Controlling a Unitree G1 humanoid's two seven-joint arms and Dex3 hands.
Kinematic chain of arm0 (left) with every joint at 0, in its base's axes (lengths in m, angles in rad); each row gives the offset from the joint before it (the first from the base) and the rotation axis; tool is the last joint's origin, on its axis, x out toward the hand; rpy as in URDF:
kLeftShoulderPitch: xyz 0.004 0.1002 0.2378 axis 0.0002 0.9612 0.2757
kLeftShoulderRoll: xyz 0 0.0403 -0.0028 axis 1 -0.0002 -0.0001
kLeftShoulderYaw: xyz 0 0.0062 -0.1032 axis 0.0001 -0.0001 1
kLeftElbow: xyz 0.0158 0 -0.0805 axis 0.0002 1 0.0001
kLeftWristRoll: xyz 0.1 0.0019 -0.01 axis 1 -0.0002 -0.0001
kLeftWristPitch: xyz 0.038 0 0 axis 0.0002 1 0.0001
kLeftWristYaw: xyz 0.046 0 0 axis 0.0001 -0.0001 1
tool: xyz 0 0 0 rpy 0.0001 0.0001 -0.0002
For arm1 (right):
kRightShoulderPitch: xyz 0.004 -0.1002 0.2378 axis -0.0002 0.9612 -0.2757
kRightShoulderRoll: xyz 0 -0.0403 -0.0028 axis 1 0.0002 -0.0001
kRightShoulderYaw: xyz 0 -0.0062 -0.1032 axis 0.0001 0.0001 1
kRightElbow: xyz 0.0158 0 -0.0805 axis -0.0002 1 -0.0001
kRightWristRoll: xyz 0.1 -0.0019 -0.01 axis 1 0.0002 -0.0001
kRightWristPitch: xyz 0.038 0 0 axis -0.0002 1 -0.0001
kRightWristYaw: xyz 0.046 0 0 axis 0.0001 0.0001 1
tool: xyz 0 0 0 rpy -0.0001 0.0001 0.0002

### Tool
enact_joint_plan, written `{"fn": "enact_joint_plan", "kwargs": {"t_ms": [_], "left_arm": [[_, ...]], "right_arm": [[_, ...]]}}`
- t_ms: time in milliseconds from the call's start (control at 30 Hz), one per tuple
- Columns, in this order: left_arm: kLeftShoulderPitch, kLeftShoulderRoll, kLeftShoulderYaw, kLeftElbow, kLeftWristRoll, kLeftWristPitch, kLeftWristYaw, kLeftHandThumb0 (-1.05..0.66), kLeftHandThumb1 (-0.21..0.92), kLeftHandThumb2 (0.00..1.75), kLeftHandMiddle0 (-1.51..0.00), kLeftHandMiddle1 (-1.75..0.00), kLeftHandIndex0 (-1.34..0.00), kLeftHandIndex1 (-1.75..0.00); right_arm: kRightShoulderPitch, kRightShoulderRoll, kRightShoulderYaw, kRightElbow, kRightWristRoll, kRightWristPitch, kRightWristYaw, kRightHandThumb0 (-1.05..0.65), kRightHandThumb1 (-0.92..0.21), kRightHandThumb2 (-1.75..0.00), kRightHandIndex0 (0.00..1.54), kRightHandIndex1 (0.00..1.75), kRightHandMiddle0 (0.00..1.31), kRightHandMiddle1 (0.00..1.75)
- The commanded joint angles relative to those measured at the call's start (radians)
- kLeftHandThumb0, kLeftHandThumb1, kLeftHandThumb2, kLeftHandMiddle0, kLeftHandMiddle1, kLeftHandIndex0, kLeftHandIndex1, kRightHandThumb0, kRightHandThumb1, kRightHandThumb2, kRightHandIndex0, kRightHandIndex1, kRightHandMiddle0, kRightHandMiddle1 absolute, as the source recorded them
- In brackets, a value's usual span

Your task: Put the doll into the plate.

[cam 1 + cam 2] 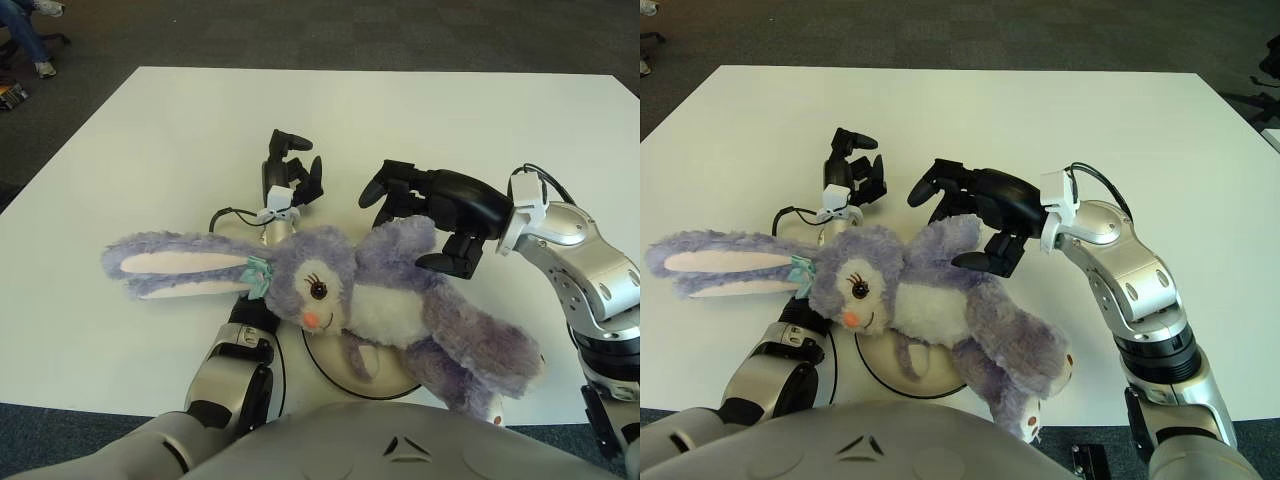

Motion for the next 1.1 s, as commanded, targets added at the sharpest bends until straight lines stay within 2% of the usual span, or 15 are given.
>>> {"fn": "enact_joint_plan", "kwargs": {"t_ms": [0,67,167,233,333,433,567,667,733,767,833,900,933,1000,1067], "left_arm": [[0.043,0.005,-0.004,0.019,0.005,0.007,0.002,-0.39,0.62,0.93,-1.08,-1.75,-0.38,-1.75],[0.046,0.003,-0.004,0.014,0.000,0.009,-0.004,-0.39,0.62,0.93,-1.09,-1.75,-0.38,-1.75],[0.050,0.000,-0.002,0.009,-0.018,0.010,-0.024,-0.39,0.63,0.92,-1.10,-1.75,-0.38,-1.75],[0.053,-0.001,0.000,0.007,-0.033,0.007,-0.039,-0.39,0.63,0.92,-1.10,-1.75,-0.38,-1.75],[0.055,-0.002,0.006,0.010,-0.059,-0.005,-0.066,-0.39,0.64,0.91,-1.09,-1.75,-0.37,-1.75],[0.054,-0.003,0.010,0.014,-0.078,-0.012,-0.083,-0.39,0.65,0.90,-1.09,-1.75,-0.36,-1.75],[0.054,-0.002,0.013,0.019,-0.087,-0.021,-0.091,-0.39,0.65,0.89,-1.09,-1.75,-0.36,-1.75],[0.054,0.000,0.014,0.018,-0.088,-0.024,-0.092,-0.39,0.66,0.88,-1.09,-1.75,-0.36,-1.75],[0.054,0.001,0.015,0.018,-0.087,-0.024,-0.091,-0.39,0.66,0.88,-1.09,-1.75,-0.36,-1.75],[0.055,0.002,0.015,0.018,-0.087,-0.025,-0.091,-0.39,0.66,0.88,-1.09,-1.75,-0.36,-1.75],[0.055,0.003,0.016,0.019,-0.086,-0.026,-0.091,-0.39,0.66,0.88,-1.09,-1.75,-0.35,-1.75],[0.055,0.004,0.017,0.020,-0.087,-0.026,-0.093,-0.39,0.66,0.88,-1.10,-1.75,-0.35,-1.75],[0.055,0.005,0.019,0.021,-0.091,-0.026,-0.096,-0.39,0.66,0.87,-1.09,-1.75,-0.35,-1.75],[0.055,0.007,0.023,0.022,-0.098,-0.026,-0.103,-0.38,0.67,0.87,-1.08,-1.75,-0.35,-1.75],[0.055,0.010,0.027,0.025,-0.105,-0.028,-0.112,-0.38,0.67,0.86,-1.07,-1.75,-0.35,-1.75]], "right_arm": [[-0.033,-0.041,-0.053,0.055,-0.027,-0.061,0.017,-0.48,-0.24,-0.97,0.17,1.42,0.07,1.26],[-0.077,-0.063,-0.074,0.102,-0.050,-0.095,0.025,-0.49,-0.24,-0.97,0.20,1.44,0.07,1.25],[-0.131,-0.075,-0.086,0.160,-0.079,-0.125,0.020,-0.50,-0.25,-0.96,0.26,1.59,0.08,1.22],[-0.151,-0.077,-0.091,0.180,-0.097,-0.135,0.009,-0.50,-0.26,-0.95,0.32,1.68,0.07,1.19],[-0.155,-0.072,-0.099,0.172,-0.134,-0.136,-0.037,-0.52,-0.27,-0.95,0.40,1.73,0.08,1.17],[-0.157,-0.068,-0.115,0.158,-0.154,-0.117,-0.080,-0.51,-0.29,-0.94,0.43,1.60,0.08,1.14],[-0.146,-0.051,-0.139,0.138,-0.168,-0.090,-0.146,-0.47,-0.31,-0.95,0.40,1.18,0.08,1.13],[-0.130,-0.023,-0.160,0.122,-0.154,-0.057,-0.190,-0.45,-0.33,-0.96,0.38,1.04,0.10,1.15],[-0.115,-0.005,-0.178,0.115,-0.137,-0.036,-0.212,-0.44,-0.35,-0.96,0.38,1.00,0.18,1.19],[-0.110,0.005,-0.183,0.110,-0.132,-0.026,-0.223,-0.42,-0.49,-0.81,0.38,1.01,0.30,1.29],[-0.103,0.020,-0.188,0.107,-0.130,-0.014,-0.243,-0.40,-0.63,-0.66,0.41,1.05,0.41,1.37],[-0.098,0.036,-0.192,0.116,-0.134,-0.013,-0.261,-0.39,-0.70,-0.57,0.43,1.07,0.47,1.41],[-0.099,0.054,-0.194,0.136,-0.140,-0.018,-0.279,-0.31,-0.67,-0.62,0.48,1.14,0.47,1.41],[-0.105,0.080,-0.195,0.174,-0.154,-0.033,-0.307,-0.13,-0.51,-0.90,0.59,1.40,0.48,1.46],[-0.120,0.098,-0.188,0.223,-0.174,-0.059,-0.328,-0.07,-0.44,-1.03,0.58,1.50,0.51,1.52]]}}
